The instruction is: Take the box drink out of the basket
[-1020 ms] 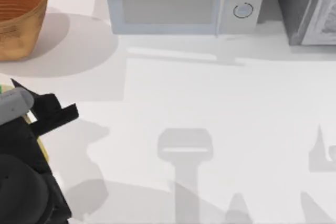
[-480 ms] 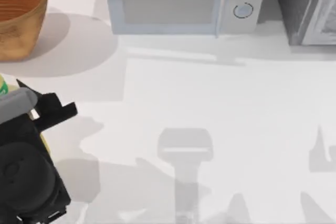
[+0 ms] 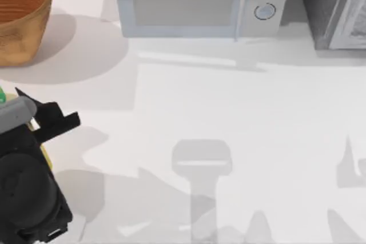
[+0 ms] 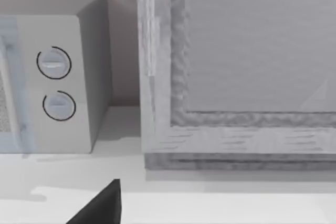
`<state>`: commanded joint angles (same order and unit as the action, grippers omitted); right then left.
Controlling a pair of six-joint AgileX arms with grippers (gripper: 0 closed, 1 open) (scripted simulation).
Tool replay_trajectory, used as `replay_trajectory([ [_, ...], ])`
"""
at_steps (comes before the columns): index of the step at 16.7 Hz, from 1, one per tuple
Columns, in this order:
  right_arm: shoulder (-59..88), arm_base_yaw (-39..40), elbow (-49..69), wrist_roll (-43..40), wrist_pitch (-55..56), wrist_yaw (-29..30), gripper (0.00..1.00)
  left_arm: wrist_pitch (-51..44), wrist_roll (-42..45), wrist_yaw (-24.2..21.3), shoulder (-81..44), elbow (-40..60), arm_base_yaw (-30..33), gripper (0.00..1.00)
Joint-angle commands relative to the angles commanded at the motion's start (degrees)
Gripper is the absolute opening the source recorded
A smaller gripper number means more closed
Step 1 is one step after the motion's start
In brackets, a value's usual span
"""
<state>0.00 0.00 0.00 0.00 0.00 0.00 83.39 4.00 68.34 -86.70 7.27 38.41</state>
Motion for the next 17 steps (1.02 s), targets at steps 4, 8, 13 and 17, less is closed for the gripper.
replay_trajectory([
  [4,0.0,0.0,0.0,0.0,0.0,0.0,1.0,0.0,0.0,0.0,0.0,0.0,0.0,0.45],
  [8,0.0,0.0,0.0,0.0,0.0,0.0,1.0,0.0,0.0,0.0,0.0,0.0,0.0,0.75],
  [13,0.0,0.0,0.0,0.0,0.0,0.0,1.0,0.0,0.0,0.0,0.0,0.0,0.0,1.0],
  [17,0.0,0.0,0.0,0.0,0.0,0.0,1.0,0.0,0.0,0.0,0.0,0.0,0.0,1.0],
])
